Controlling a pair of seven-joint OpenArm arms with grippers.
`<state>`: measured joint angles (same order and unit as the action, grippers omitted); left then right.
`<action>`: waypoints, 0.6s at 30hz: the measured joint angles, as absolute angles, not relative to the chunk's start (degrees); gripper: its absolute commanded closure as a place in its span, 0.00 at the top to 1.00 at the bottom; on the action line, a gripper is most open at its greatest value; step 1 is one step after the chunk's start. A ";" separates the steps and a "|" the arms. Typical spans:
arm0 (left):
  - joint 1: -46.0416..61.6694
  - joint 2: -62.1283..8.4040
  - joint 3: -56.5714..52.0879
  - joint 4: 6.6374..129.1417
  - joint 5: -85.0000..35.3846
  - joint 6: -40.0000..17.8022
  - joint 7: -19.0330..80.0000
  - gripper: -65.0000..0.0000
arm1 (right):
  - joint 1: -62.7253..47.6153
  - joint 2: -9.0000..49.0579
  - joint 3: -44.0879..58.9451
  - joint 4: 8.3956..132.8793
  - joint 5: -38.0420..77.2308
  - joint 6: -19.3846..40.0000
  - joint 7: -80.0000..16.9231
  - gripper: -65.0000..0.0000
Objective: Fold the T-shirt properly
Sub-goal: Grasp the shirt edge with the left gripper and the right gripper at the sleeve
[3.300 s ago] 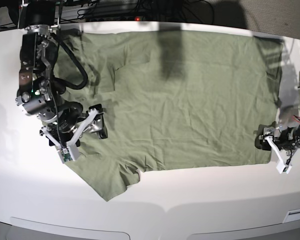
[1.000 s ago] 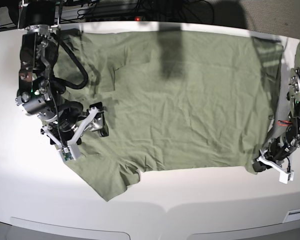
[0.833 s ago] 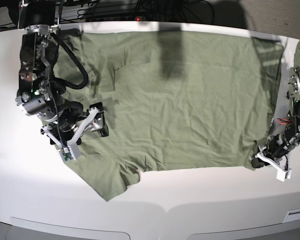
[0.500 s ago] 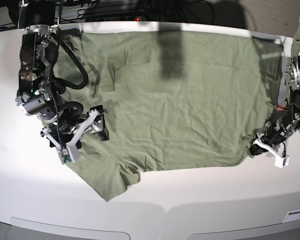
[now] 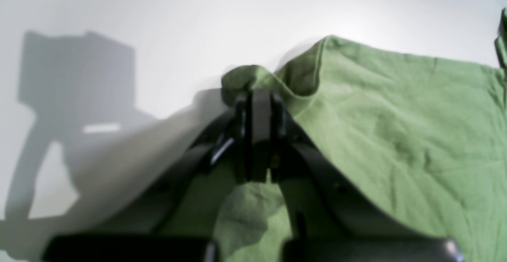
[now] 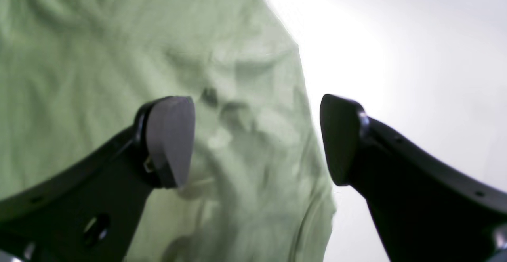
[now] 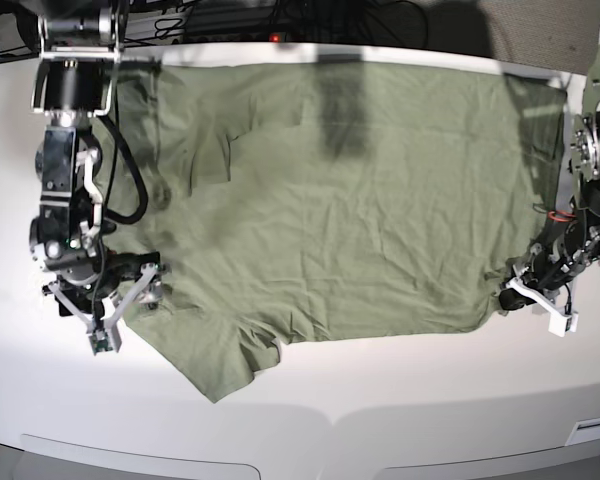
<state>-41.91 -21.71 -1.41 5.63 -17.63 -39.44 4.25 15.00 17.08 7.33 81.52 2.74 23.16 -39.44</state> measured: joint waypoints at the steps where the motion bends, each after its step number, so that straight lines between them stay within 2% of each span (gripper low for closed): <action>1: -41.91 -21.71 -1.43 5.63 -17.61 -39.44 4.25 0.00 | 16.62 17.21 7.35 79.59 2.90 23.16 -38.68 0.74; 12: -41.91 -21.71 -1.41 5.63 -17.63 -39.46 4.23 0.00 | 34.13 21.76 7.42 51.94 6.61 22.06 -39.83 0.74; 18: -41.91 -21.71 -1.41 5.63 -17.63 -39.44 4.23 0.00 | 38.68 23.22 7.46 36.01 8.19 21.80 -39.62 0.74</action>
<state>-41.91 -21.71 -1.41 5.63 -17.63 -39.44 4.23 38.68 23.22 7.46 36.01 8.19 21.80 -39.62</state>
